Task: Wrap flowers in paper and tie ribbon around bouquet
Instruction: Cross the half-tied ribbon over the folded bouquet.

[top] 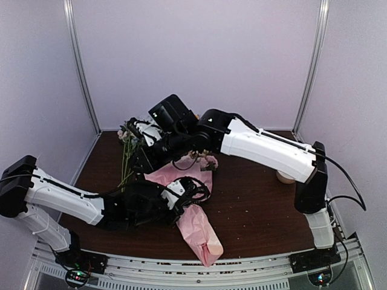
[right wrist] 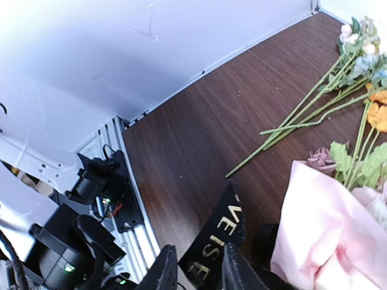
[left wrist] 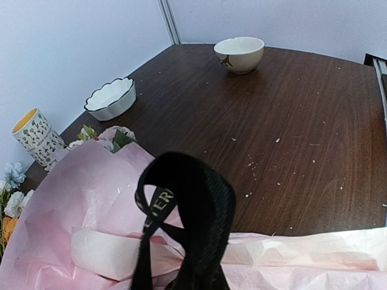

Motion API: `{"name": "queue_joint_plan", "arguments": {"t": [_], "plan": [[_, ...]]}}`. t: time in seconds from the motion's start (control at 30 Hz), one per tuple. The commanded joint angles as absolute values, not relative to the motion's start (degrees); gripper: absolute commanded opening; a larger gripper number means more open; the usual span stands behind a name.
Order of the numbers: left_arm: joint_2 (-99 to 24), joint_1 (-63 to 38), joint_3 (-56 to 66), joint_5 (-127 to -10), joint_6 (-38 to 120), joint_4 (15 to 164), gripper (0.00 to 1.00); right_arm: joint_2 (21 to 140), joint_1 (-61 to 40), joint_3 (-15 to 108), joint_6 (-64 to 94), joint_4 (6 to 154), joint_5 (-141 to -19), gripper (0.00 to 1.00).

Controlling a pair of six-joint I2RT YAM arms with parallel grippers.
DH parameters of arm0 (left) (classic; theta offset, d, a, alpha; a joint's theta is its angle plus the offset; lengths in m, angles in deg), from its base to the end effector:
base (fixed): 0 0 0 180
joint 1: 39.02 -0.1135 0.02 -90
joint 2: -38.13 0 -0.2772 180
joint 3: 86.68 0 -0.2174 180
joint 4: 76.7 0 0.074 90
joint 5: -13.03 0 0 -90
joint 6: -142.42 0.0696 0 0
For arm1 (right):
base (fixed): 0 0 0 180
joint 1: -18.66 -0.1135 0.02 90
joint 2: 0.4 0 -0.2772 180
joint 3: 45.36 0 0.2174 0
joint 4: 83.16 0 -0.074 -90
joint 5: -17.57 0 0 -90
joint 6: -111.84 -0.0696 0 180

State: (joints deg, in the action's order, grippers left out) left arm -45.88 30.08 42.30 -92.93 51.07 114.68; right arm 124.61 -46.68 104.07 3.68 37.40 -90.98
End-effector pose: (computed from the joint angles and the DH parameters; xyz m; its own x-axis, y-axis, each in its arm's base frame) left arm 0.1265 -0.2776 0.2189 -0.1504 0.3303 -0.9318 0.8037 0.5898 0.0793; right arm 0.1850 0.4560 0.3501 -0.5299 -0.4461 -0.7213 -0.8473 0.3134 0.4287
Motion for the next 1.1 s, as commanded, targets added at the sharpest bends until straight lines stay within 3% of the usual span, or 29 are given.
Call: {"name": "queue_joint_plan", "arguments": {"t": [0.0, 0.13, 0.23, 0.37, 0.6, 0.67, 0.9, 1.07], "plan": [[-44.91, 30.14, 43.07, -94.62, 51.56, 119.40, 0.00, 120.70, -46.09, 104.24, 5.33, 36.20, -88.70, 0.50], [-43.90, 30.15, 44.19, -94.10, 51.02, 120.83, 0.00, 115.97, -44.41, 101.42, 6.07, 37.45, -88.14, 0.85], [-43.85, 30.15, 44.30, -95.10, 51.01, 120.73, 0.00, 112.10, -42.47, 98.15, 6.41, 38.23, -87.35, 0.93], [-43.82, 30.15, 44.18, -95.15, 50.35, 120.43, 0.00, 104.35, -39.76, 87.76, 7.40, 39.97, -86.08, 0.91], [-43.86, 29.78, 44.14, -96.41, 49.47, 120.28, 0.00, 89.04, -32.99, 53.38, 0.89, 56.56, -96.45, 0.71], [-43.56, 29.58, 44.19, -95.78, 49.43, 120.42, 0.00, 87.03, -32.84, 47.22, 0.23, 59.87, -98.30, 0.71], [-44.03, 29.36, 43.55, -95.29, 49.19, 119.53, 0.00, 85.63, -33.56, 33.95, -6.42, 74.05, -105.06, 0.72], [-44.74, 29.35, 42.68, -95.73, 49.23, 118.22, 0.00, 89.05, -34.99, 33.92, -7.70, 76.23, -106.00, 0.70]]}}
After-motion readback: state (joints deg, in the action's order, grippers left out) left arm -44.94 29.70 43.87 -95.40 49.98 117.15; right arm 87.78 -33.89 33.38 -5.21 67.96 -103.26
